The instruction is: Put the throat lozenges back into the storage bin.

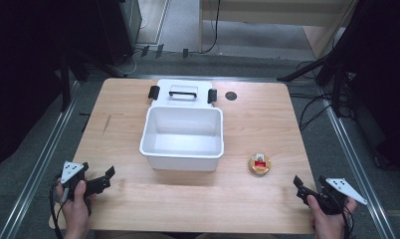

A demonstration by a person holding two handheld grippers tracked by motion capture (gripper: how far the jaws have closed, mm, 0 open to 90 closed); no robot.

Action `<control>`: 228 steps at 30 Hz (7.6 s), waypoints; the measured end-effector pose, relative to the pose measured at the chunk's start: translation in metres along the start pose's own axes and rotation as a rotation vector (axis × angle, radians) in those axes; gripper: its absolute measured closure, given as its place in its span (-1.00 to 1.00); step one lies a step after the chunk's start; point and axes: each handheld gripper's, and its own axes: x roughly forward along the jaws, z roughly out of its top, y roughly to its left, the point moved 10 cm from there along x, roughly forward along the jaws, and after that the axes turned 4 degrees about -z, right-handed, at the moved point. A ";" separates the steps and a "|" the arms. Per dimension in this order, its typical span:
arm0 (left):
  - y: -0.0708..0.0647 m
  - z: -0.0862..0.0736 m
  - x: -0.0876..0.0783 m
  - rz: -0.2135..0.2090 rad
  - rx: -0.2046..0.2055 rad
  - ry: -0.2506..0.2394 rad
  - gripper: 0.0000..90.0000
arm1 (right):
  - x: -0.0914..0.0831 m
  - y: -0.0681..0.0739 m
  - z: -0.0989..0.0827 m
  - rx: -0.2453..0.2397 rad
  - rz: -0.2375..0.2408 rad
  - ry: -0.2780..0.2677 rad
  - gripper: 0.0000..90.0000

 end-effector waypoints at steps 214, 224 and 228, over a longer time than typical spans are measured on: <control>0.000 0.000 -0.001 -0.024 -0.025 -0.009 -1.00 | 0.094 0.317 0.094 -1.018 0.272 0.709 -0.66; 0.000 0.001 0.000 -0.024 -0.026 -0.013 -1.00 | 0.068 0.325 0.123 -0.917 0.356 0.632 -0.84; 0.000 0.001 0.000 -0.023 -0.025 -0.013 -1.00 | 0.059 0.319 0.131 -0.909 0.347 0.620 -0.90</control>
